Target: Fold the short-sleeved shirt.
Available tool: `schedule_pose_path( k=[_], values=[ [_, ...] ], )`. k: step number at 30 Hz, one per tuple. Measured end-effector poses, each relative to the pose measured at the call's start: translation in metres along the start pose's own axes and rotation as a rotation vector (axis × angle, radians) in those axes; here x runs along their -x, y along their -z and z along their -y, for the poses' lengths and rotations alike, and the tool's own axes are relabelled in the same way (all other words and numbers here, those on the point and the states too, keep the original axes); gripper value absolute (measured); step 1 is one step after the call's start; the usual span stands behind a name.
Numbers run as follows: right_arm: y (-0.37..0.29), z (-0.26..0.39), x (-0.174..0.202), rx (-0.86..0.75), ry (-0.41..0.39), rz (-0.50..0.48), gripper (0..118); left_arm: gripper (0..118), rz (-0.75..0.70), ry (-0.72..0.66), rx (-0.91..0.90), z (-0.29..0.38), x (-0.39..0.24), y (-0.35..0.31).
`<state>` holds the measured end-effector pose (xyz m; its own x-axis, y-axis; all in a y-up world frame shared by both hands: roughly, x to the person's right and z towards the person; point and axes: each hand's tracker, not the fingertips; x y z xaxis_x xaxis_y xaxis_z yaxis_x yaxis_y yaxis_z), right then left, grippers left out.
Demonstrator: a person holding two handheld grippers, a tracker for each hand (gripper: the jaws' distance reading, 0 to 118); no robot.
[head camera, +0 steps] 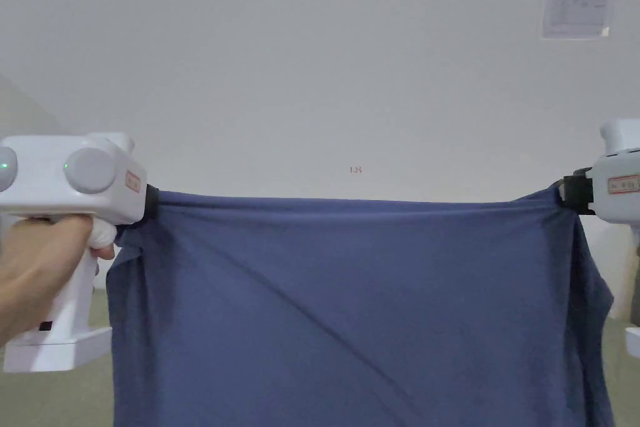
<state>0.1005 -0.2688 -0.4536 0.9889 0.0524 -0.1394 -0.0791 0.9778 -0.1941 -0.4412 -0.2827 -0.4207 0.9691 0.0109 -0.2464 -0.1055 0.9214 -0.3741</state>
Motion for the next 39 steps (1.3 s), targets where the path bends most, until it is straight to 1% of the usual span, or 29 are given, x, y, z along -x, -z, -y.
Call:
schedule_pose_path(
  k=[6, 7, 8, 9, 11, 12, 14, 19, 23, 25, 29, 31, 32, 33, 35, 36, 37, 38, 39],
  values=[
    [0.079, -0.023, 0.003, 0.014, -0.009, 0.07, 0, 5, -0.045, -0.004, 0.005, -0.027, -0.022, 0.059],
    [0.091, -0.027, 0.003, 0.021, -0.024, 0.084, 0, 5, -0.047, -0.005, 0.004, -0.029, -0.026, 0.07],
    [0.099, -0.029, 0.002, -0.003, -0.01, 0.084, 0, 5, -0.055, -0.001, 0.006, -0.03, -0.03, 0.078],
    [0.108, -0.032, 0.001, -0.008, 0.021, 0.088, 0, 5, -0.058, -0.004, 0.003, -0.031, -0.034, 0.089],
    [0.126, -0.035, 0.0, 0.003, 0.037, 0.092, 0, 5, -0.074, 0.003, 0.007, -0.032, -0.041, 0.108],
    [0.137, -0.034, 0.0, 0.015, 0.014, 0.106, 0, 5, -0.087, 0.011, 0.005, -0.03, -0.045, 0.118],
    [0.152, -0.031, 0.002, 0.021, 0.0, 0.12, 0, 5, -0.099, 0.027, 0.007, -0.028, -0.052, 0.136],
    [0.192, -0.004, 0.005, 0.037, -0.004, 0.144, 0, 5, -0.101, -0.011, 0.035, -0.003, -0.063, 0.183],
    [0.214, 0.033, 0.006, 0.086, -0.034, 0.144, 0, 5, -0.122, 0.014, 0.074, 0.029, -0.067, 0.213],
    [0.223, 0.055, 0.005, 0.113, -0.031, 0.153, 0, 5, -0.115, 0.027, 0.115, 0.048, -0.068, 0.223],
    [0.22, 0.109, 0.003, 0.171, -0.022, 0.14, 0, 5, -0.107, 0.075, 0.18, 0.095, -0.067, 0.223],
    [0.2, 0.14, 0.003, 0.212, -0.033, 0.132, 0, 5, -0.105, 0.109, 0.199, 0.12, -0.064, 0.213],
    [0.186, 0.158, 0.0, 0.244, 0.001, 0.106, 0, 5, -0.1, 0.111, 0.207, 0.135, -0.061, 0.204],
    [0.169, 0.177, -0.002, 0.278, 0.037, 0.102, 0, 5, -0.092, 0.126, 0.231, 0.151, -0.056, 0.193],
    [0.133, 0.212, -0.005, 0.297, 0.096, 0.072, 0, 5, -0.074, 0.129, 0.261, 0.183, -0.048, 0.169],
    [0.114, 0.23, -0.007, 0.319, 0.081, 0.072, 0, 5, -0.06, 0.127, 0.265, 0.203, -0.043, 0.152],
    [0.094, 0.251, -0.01, 0.321, 0.132, 0.058, 0, 5, -0.045, 0.121, 0.274, 0.223, -0.039, 0.136],
    [0.08, 0.266, -0.01, 0.389, 0.13, 0.07, 0, 5, -0.033, 0.129, 0.292, 0.243, -0.035, 0.122],
    [0.058, 0.287, -0.014, 0.395, 0.188, 0.03, 0, 5, -0.034, 0.123, 0.31, 0.266, -0.031, 0.106]
  ],
)
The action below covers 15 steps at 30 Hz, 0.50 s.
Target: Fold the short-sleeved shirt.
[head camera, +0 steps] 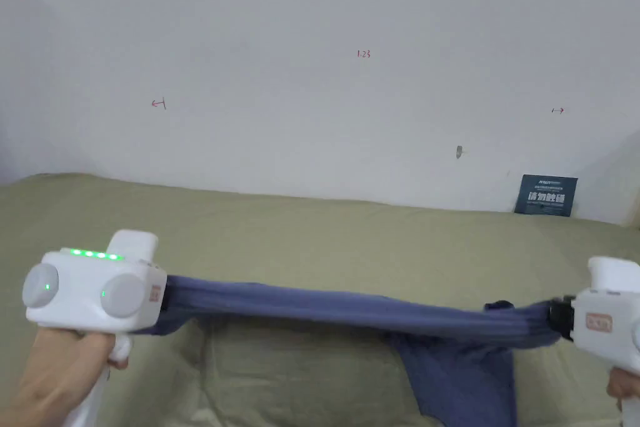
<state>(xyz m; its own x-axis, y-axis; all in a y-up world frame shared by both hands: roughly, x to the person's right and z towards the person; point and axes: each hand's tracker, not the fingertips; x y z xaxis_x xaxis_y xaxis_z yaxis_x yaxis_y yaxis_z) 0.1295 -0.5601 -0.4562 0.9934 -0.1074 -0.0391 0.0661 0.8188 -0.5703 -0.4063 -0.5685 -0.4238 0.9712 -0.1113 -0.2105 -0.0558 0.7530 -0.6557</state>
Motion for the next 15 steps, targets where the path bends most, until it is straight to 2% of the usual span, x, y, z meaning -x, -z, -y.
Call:
schedule_pose_path(
  k=[6, 8, 11, 15],
  values=[
    [-0.065, 0.116, -0.023, 0.116, -0.015, 0.011, 0, 5, 0.045, 0.025, 0.074, 0.121, 0.02, -0.029],
    [-0.089, 0.148, -0.025, 0.12, -0.015, -0.004, 0, 5, 0.06, 0.006, 0.084, 0.147, 0.029, -0.044],
    [-0.123, 0.187, -0.022, 0.135, -0.058, -0.015, 0, 5, 0.066, -0.016, 0.091, 0.18, 0.04, -0.074],
    [-0.16, 0.222, -0.021, 0.123, -0.046, -0.027, 0, 5, 0.076, -0.031, 0.102, 0.216, 0.054, -0.107]
  ],
)
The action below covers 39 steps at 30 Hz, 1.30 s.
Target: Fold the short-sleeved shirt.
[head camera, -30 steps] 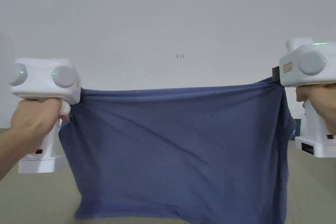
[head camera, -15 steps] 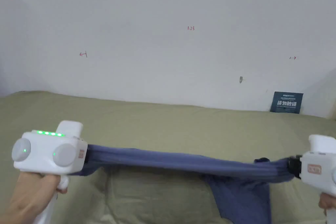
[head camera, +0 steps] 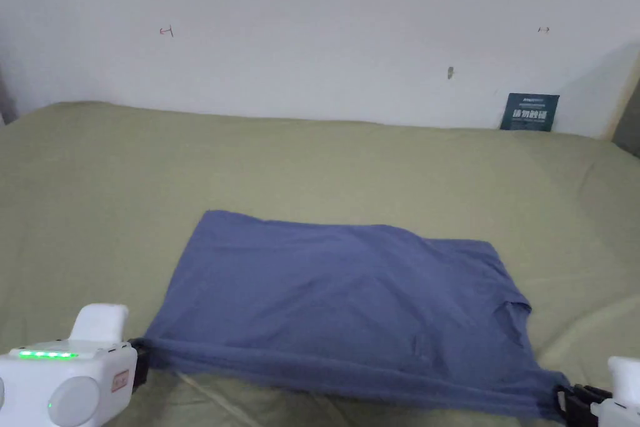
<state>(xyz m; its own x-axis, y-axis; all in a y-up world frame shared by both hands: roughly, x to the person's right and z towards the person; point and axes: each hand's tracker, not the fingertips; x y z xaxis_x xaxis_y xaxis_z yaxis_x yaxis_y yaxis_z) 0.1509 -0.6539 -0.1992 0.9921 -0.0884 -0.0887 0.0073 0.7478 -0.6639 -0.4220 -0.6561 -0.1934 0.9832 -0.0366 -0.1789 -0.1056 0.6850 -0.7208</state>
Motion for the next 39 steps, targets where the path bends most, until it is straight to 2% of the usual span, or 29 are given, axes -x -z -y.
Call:
schedule_pose_path(
  k=[5, 10, 11, 12, 13, 14, 15, 17, 18, 19, 20, 21, 22, 23, 25, 27, 28, 29, 31, 32, 36, 38, 39],
  values=[
    [-0.013, 0.027, 0.003, 0.017, -0.038, -0.005, 0, 5, 0.014, -0.003, 0.036, 0.031, 0.007, -0.017],
    [-0.005, 0.03, 0.001, 0.029, 0.013, -0.006, 0, 6, 0.022, -0.017, 0.064, 0.042, 0.004, -0.006],
    [-0.005, 0.031, 0.001, 0.04, 0.021, -0.014, 16, 22, 0.024, -0.009, 0.061, 0.043, 0.002, -0.007],
    [-0.007, 0.032, 0.001, 0.037, 0.025, -0.008, 49, 53, 0.024, -0.011, 0.06, 0.043, 0.004, -0.007],
    [-0.007, 0.032, 0.001, 0.042, 0.035, -0.003, 93, 89, 0.027, -0.02, 0.064, 0.044, 0.005, -0.006],
    [-0.006, 0.034, -0.001, 0.064, 0.05, 0.009, 116, 112, 0.017, -0.023, 0.068, 0.045, 0.006, -0.007],
    [-0.012, 0.037, -0.001, 0.013, 0.065, 0.012, 109, 111, 0.001, -0.036, 0.038, 0.048, 0.009, -0.015],
    [-0.018, 0.039, -0.004, 0.036, 0.054, -0.002, 110, 110, -0.003, -0.035, 0.04, 0.047, 0.014, -0.025],
    [-0.021, 0.041, -0.003, 0.034, 0.05, 0.013, 109, 108, -0.005, -0.038, 0.041, 0.047, 0.016, -0.033],
    [-0.027, 0.039, -0.002, 0.022, 0.042, 0.028, 103, 102, -0.016, -0.048, 0.026, 0.048, 0.019, -0.041],
    [-0.034, 0.036, 0.0, 0.018, 0.034, 0.032, 72, 70, -0.027, -0.055, 0.001, 0.049, 0.021, -0.049],
    [-0.04, 0.036, -0.001, 0.012, 0.032, 0.026, 28, 20, -0.029, -0.05, 0.001, 0.053, 0.022, -0.056],
    [-0.043, 0.037, -0.001, 0.009, 0.036, 0.026, 0, 0, -0.048, -0.065, -0.014, 0.058, 0.024, -0.058],
    [-0.045, 0.041, 0.0, 0.011, 0.038, 0.046, 0, 0, -0.09, -0.081, -0.043, 0.065, 0.029, -0.055],
    [-0.047, 0.042, -0.003, 0.005, 0.033, 0.02, 0, 0, -0.008, -0.089, 0.043, 0.074, 0.034, -0.045],
    [-0.044, 0.044, -0.003, 0.011, 0.028, 0.035, 0, 0, 0.028, -0.117, 0.054, 0.078, 0.036, -0.042],
    [-0.05, 0.043, 0.009, 0.019, 0.004, 0.063, 0, 2, 0.018, -0.107, 0.051, 0.079, 0.035, -0.038],
    [-0.049, 0.044, 0.01, 0.021, 0.007, 0.064, 0, 24, 0.018, -0.106, 0.045, 0.079, 0.034, -0.035],
    [-0.047, 0.045, 0.012, 0.032, 0.031, 0.055, 0, 98, 0.037, -0.103, 0.035, 0.073, 0.033, -0.032],
    [-0.04, 0.046, 0.0, 0.05, 0.063, 0.03, 0, 115, 0.058, -0.094, 0.059, 0.071, 0.03, -0.023],
    [-0.03, 0.048, 0.003, 0.08, 0.042, 0.042, 0, 115, 0.003, 0.023, 0.127, 0.062, 0.015, 0.01],
    [-0.027, 0.047, 0.003, 0.101, 0.033, 0.049, 0, 112, -0.004, 0.005, 0.125, 0.062, 0.015, 0.02],
    [-0.026, 0.046, 0.002, 0.103, 0.032, 0.051, 0, 107, -0.002, 0.005, 0.131, 0.057, 0.014, 0.019]
  ],
)
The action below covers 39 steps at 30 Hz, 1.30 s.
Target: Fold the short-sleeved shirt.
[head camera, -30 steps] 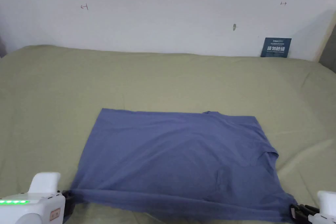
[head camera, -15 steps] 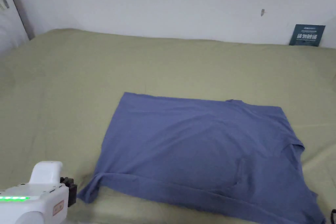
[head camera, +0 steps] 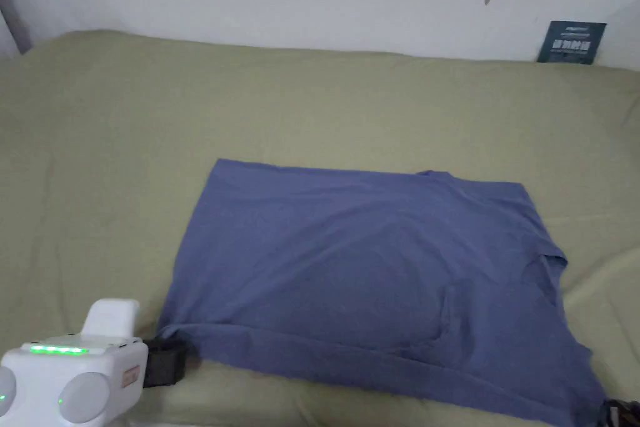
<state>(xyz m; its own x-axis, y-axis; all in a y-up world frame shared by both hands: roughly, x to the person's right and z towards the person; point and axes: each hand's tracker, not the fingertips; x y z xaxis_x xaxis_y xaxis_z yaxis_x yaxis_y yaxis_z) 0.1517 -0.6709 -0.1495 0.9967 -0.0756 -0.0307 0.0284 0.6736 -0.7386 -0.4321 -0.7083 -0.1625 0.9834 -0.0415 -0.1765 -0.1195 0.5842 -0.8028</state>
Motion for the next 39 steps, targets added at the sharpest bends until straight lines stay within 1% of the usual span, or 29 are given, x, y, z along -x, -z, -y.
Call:
schedule_pose_path(
  k=[1, 2, 3, 4, 5, 6, 7, 8, 9, 10, 12, 13, 14, 15, 18, 19, 20, 23, 26, 30, 33, 38, 39],
  values=[
    [0.007, 0.003, -0.006, 0.004, 0.0, -0.001, 0, 89, 0.011, -0.003, 0.001, 0.0, 0.0, -0.003],
    [0.008, 0.001, -0.008, 0.004, 0.0, 0.001, 0, 29, 0.033, -0.009, -0.005, 0.0, 0.001, -0.006],
    [0.009, -0.001, -0.011, 0.004, 0.0, 0.001, 0, 4, 0.072, -0.016, -0.002, 0.002, 0.0, -0.005],
    [0.01, -0.002, -0.011, 0.002, -0.001, -0.001, 0, 4, 0.049, -0.016, -0.016, 0.0, -0.002, -0.007],
    [0.01, -0.002, -0.009, 0.0, -0.001, -0.01, 20, 4, 0.04, 0.0, -0.009, 0.001, -0.006, -0.008],
    [0.012, -0.003, -0.011, -0.001, 0.003, -0.028, 59, 4, 0.043, 0.003, -0.015, 0.004, -0.007, -0.01],
    [0.017, -0.005, -0.012, 0.02, 0.01, -0.045, 105, 4, 0.045, 0.0, -0.016, 0.006, -0.008, -0.012],
    [0.025, -0.006, -0.014, 0.07, 0.012, -0.064, 115, 4, 0.05, -0.009, -0.011, 0.001, -0.003, -0.009],
    [0.021, -0.008, -0.008, -0.022, 0.031, -0.055, 109, 4, 0.052, -0.016, -0.01, 0.003, -0.004, -0.011],
    [0.026, -0.009, -0.007, 0.055, 0.002, -0.055, 106, 4, 0.053, -0.02, -0.009, 0.005, -0.005, -0.013],
    [0.038, -0.01, -0.008, 0.097, -0.016, -0.043, 96, 4, 0.051, -0.02, -0.01, 0.0, -0.002, -0.011],
    [0.05, 0.002, 0.001, 0.109, -0.021, -0.037, 79, 4, 0.052, -0.024, -0.008, 0.0, -0.002, -0.011],
    [0.055, 0.004, 0.001, 0.116, -0.022, -0.036, 35, 4, 0.055, -0.026, -0.005, 0.001, -0.002, -0.011],
    [0.056, 0.006, 0.0, 0.116, -0.022, -0.037, 5, 4, 0.051, -0.027, -0.005, 0.002, -0.003, -0.012],
    [0.044, -0.002, -0.001, 0.115, -0.025, -0.057, 5, 4, 0.067, -0.013, 0.015, -0.003, 0.001, -0.014],
    [0.036, -0.005, 0.0, 0.089, -0.04, -0.07, 5, 4, 0.065, -0.009, 0.007, -0.004, 0.002, -0.019],
    [0.028, -0.011, 0.0, 0.064, -0.056, -0.063, 5, 4, 0.07, -0.006, 0.005, -0.012, 0.007, -0.021],
    [0.018, -0.043, -0.006, 0.018, -0.04, -0.081, 5, 4, 0.098, 0.023, -0.006, -0.033, 0.01, -0.033],
    [0.024, -0.083, -0.002, -0.017, -0.05, -0.085, 5, 4, 0.12, 0.045, -0.024, -0.068, 0.014, -0.033],
    [0.054, -0.136, 0.009, -0.047, -0.092, -0.067, 5, 4, 0.131, 0.063, -0.029, -0.12, 0.008, -0.014],
    [0.083, -0.166, 0.018, -0.036, -0.093, -0.051, 5, 4, 0.162, 0.008, -0.011, -0.157, 0.008, 0.012],
    [0.136, -0.191, 0.023, 0.04, -0.083, -0.041, 5, 4, 0.144, 0.031, 0.02, -0.191, -0.005, 0.054],
    [0.144, -0.192, 0.023, 0.047, -0.07, -0.043, 5, 6, 0.145, 0.025, 0.029, -0.195, -0.006, 0.063]
  ],
)
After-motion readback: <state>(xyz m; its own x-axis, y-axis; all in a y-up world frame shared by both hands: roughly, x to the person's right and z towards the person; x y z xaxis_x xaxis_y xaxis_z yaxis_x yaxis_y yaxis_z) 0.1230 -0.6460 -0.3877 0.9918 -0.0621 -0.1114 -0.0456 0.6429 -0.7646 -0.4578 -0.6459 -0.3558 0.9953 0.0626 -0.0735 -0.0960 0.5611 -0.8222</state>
